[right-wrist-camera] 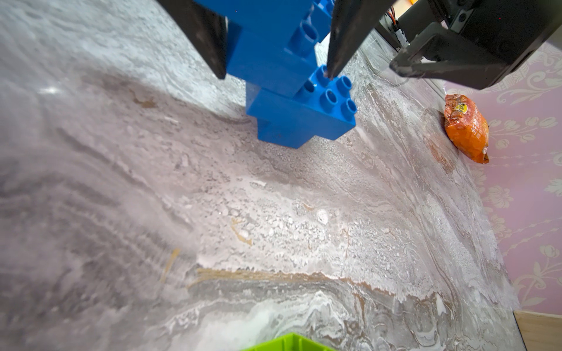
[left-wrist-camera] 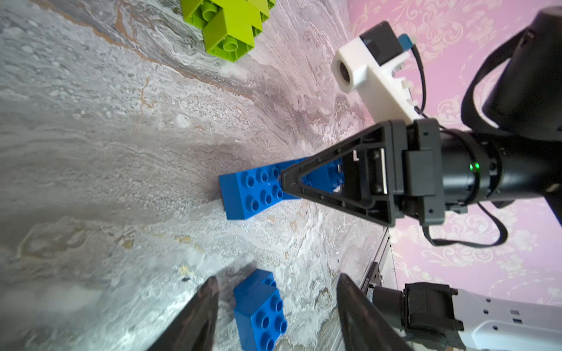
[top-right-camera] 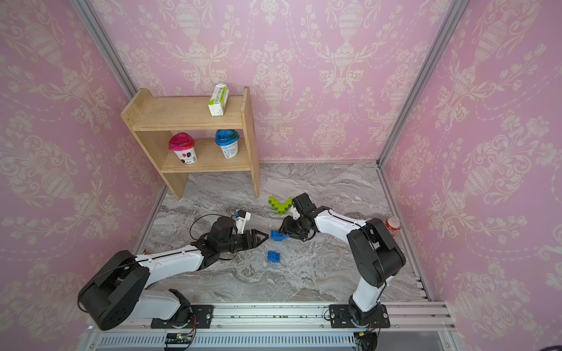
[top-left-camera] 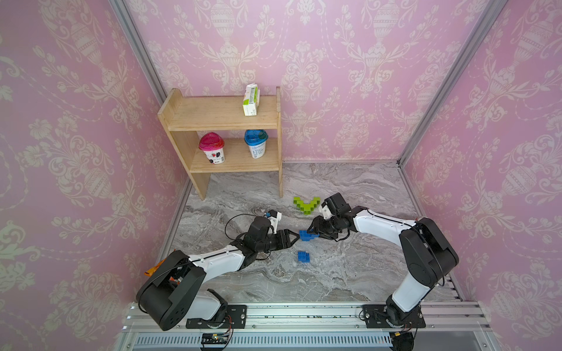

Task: Assemble the letter v with lego
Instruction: Pick up the lego brick from the center of the board.

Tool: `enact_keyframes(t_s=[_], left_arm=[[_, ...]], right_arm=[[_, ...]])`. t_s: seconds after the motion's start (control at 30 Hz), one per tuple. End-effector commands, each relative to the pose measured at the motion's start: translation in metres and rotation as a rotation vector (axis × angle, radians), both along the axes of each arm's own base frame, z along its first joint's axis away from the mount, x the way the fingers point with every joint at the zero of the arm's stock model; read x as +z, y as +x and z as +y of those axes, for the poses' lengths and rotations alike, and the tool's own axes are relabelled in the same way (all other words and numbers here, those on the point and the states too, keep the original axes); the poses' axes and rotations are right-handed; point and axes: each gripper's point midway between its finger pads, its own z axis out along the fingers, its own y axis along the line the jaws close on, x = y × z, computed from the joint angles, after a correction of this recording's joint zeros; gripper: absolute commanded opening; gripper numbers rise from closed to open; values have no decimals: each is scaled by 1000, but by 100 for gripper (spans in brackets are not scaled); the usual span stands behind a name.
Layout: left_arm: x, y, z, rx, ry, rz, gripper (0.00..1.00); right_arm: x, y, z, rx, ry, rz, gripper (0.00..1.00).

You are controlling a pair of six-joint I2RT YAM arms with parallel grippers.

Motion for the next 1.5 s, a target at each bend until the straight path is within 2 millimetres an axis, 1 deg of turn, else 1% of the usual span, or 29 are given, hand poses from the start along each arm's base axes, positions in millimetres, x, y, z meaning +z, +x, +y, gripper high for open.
enact_keyframes(t_s=[0.0,0.03,0.1,0.17,0.23,0.37,0.43,0.5,0.6,0.73,0.83,0.93,0.97,1.0,1.03,1.1,1.13,1.2,1.3,1.4,1.43,1.47], left_arm=[[-15,-27,13,-186,186,-98,63],[-8,-25,9,-215,181,-137,64],[-1,-21,-2,-255,162,-175,66],[2,-18,-14,-279,127,-193,67],[1,-18,-25,-300,93,-194,67],[-5,-21,-45,-336,76,-183,67],[-7,-26,-53,-354,62,-180,67],[-9,-30,-56,-365,66,-164,66],[-12,-40,-54,-374,76,-132,62],[-15,-61,-44,-387,116,-78,59],[-6,-69,-35,-370,120,-70,60],[8,-78,-33,-383,96,-57,60],[9,-79,-30,-386,115,-61,61],[10,-76,-26,-374,161,-84,62],[8,-70,-18,-349,234,-120,67],[4,-57,-5,-324,376,-190,80],[1,-52,-3,-337,427,-207,82],[-5,-48,-7,-387,478,-233,84],[-14,-46,-18,-460,480,-261,85],[-28,-45,-24,-496,484,-254,85],[-20,-38,-33,-497,467,-277,85],[-23,-38,-36,-504,465,-275,85]], right_arm=[[0,-3,-6,9,-21,1,53],[0,-3,-6,12,-24,1,53],[3,-4,-6,16,-26,-1,53],[3,-4,-8,17,-34,-2,53],[4,-5,-8,15,-36,-2,53],[3,-5,-8,16,-42,2,52],[3,-6,-8,21,-45,4,52],[3,-6,-8,25,-49,6,52],[4,-5,-7,29,-49,3,52],[5,-3,-5,33,-45,-2,52],[6,-3,-4,38,-43,-3,52],[6,-2,-3,39,-43,-4,52],[6,-1,-3,40,-43,-5,52],[5,-1,-3,40,-44,-3,52],[5,-1,-3,42,-46,-4,52],[6,0,-2,44,-47,-6,52],[5,-1,-1,47,-49,-4,52],[6,-2,-1,52,-54,-5,52],[7,-1,0,54,-56,-6,52],[8,-1,1,55,-56,-9,52],[8,-1,1,54,-57,-7,52],[7,0,1,53,-56,-8,52]])
